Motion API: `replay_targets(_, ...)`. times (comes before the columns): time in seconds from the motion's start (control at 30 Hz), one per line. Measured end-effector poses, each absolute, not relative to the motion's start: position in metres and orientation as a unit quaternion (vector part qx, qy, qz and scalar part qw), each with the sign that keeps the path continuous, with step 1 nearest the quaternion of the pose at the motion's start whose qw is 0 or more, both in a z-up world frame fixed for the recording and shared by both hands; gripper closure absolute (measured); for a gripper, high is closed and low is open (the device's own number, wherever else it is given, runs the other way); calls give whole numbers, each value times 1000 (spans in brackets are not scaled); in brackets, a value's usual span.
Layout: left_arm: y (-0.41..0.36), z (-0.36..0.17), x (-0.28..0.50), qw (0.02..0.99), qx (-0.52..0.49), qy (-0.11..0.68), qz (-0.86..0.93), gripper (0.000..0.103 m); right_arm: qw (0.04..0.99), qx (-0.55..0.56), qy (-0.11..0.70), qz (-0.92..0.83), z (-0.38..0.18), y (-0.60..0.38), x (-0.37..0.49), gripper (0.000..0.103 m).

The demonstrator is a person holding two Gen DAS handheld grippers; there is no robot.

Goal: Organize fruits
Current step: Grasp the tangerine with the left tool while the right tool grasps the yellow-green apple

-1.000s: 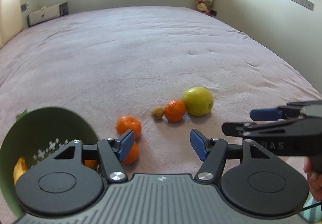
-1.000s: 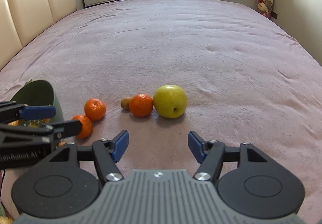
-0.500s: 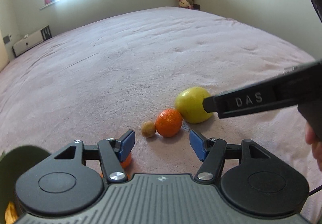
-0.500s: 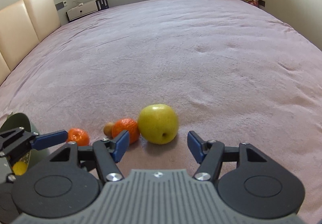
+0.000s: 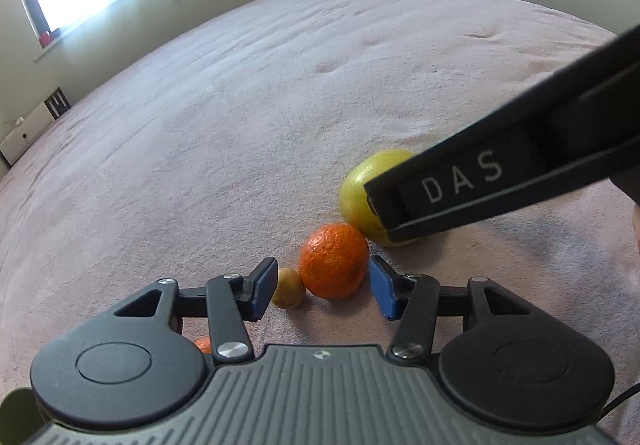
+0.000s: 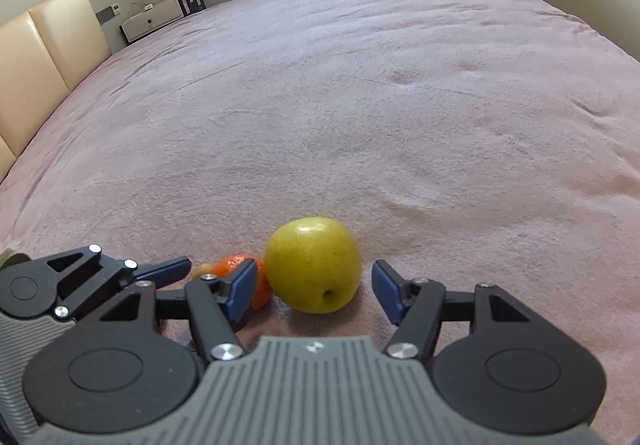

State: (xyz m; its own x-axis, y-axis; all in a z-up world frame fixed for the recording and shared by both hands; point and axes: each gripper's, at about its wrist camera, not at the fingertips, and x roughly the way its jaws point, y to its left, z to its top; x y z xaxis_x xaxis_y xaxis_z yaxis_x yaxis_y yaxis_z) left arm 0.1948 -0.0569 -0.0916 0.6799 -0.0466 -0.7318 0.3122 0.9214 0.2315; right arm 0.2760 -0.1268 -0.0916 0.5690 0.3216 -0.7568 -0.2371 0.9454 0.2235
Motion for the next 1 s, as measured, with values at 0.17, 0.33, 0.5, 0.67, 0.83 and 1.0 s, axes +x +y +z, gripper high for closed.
replay_targets(0.17,-58,-97,202,896,180,388,-117,43,880,49,445,157,-98,-123,283,41)
replay_targets(0.33,-56,-100,206,893,174,394,-131,50,876,59,453,153,-104,-124,292,37)
replay_targets(0.5,-53,-100,211,892,157,401,-136,56,874,64,457,151,-109,-123,297,34)
replay_targets(0.67,-45,-96,213,894,133,408,-131,58,868,75,466,156,-115,-122,303,30)
replay_targets(0.83,-38,-90,212,891,114,421,-123,58,862,85,473,159,-122,-121,309,29)
replay_targets(1.0,-37,-92,216,892,113,420,-122,58,860,80,481,153,-125,-118,310,34)
